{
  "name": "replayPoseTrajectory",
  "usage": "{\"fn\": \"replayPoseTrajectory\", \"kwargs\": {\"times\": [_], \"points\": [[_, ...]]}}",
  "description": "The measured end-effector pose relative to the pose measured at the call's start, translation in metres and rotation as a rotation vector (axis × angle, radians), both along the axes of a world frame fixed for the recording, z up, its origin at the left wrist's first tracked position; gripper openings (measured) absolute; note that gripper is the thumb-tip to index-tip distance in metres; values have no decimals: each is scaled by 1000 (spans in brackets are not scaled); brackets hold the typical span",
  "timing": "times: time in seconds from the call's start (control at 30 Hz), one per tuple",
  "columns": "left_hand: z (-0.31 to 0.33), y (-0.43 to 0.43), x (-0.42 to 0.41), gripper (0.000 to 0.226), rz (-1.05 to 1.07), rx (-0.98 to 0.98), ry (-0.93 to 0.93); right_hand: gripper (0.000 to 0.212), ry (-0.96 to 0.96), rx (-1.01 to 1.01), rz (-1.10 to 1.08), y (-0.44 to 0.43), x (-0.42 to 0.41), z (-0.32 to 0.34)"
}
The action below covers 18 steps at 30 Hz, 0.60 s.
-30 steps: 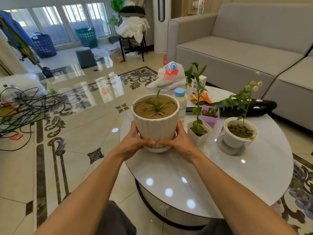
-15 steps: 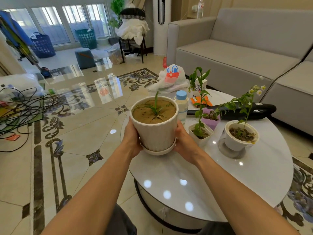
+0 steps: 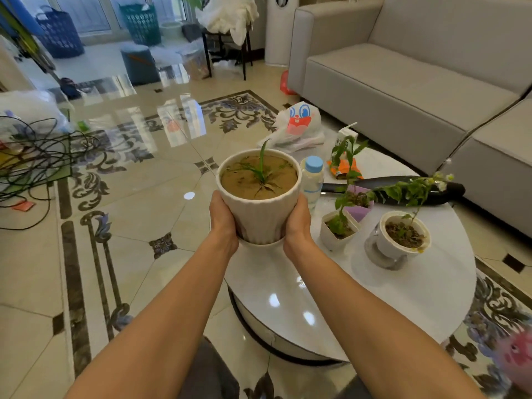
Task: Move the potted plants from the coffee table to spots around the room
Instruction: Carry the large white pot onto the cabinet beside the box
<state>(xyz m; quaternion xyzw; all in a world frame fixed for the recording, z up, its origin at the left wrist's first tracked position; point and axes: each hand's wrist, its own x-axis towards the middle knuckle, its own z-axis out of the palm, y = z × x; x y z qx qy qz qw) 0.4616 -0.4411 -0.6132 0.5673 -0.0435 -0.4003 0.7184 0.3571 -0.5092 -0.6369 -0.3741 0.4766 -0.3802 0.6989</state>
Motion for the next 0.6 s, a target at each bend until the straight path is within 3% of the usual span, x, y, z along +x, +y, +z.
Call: {"fn": "replayPoseTrajectory", "kwargs": {"times": [0.2,0.6], "points": [[106,20,9,47,57,1,54,53,3,24,0,17,13,102],[377,63,93,46,185,-6,86,45,9,19,169,42,106,385]]}}
